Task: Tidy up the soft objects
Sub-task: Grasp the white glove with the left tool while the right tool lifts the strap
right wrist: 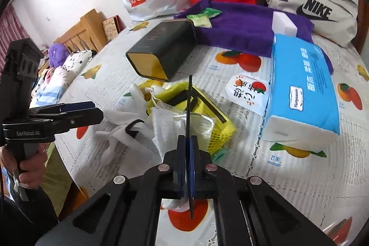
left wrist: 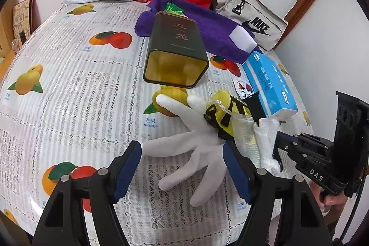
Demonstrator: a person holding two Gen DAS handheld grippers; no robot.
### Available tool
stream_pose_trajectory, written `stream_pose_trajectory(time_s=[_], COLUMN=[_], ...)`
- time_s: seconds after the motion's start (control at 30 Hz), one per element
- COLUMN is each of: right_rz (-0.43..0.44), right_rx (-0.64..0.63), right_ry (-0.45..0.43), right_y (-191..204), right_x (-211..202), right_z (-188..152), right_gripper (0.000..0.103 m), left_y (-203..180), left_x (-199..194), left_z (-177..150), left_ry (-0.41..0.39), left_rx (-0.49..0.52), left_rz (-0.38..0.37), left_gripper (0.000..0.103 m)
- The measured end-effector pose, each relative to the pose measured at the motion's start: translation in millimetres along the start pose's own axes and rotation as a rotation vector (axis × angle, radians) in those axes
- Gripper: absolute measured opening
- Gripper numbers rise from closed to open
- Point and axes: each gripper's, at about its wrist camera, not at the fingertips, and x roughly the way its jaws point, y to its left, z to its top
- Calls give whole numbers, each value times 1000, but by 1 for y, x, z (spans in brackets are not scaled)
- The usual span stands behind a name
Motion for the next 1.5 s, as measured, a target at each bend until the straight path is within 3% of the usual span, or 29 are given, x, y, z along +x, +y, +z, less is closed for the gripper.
stream_pose_trajectory(time_s=[0.2, 0.37, 0.53, 0.7, 0.87, 1.17, 1.4, 1.5], right_rz=[8, 40, 13, 68, 130, 159, 210, 213], right_rx=[-5, 22, 49, 121, 117, 88, 92, 90], right_ry=[36, -62, -89, -91, -109, -125, -116, -113], right_y=[4, 0, -10, -19, -10, 0, 2, 3], right_x=[19, -4, -18, -16, -18, -18, -15, -15], right_z=[4, 9, 8, 5, 10, 16, 15, 16], right_gripper=[6, 4, 4, 4, 4, 4, 4, 4], left_y=[-4, -11, -27, -51, -64, -71, -73, -70], left_x=[1, -1, -5, -6, -1, 8, 22, 23], left_z=[-2, -6, -8, -13, -17, -18, -18, -18], left_ry=[9, 3, -7, -12, -9, -24, 7, -1], left_rx=[11, 41, 78, 146, 180, 198, 199, 197], left_rz=[8, -9, -84, -175, -228, -332, -364, -338], left_gripper=[71, 71, 71, 71, 71, 69, 25, 22])
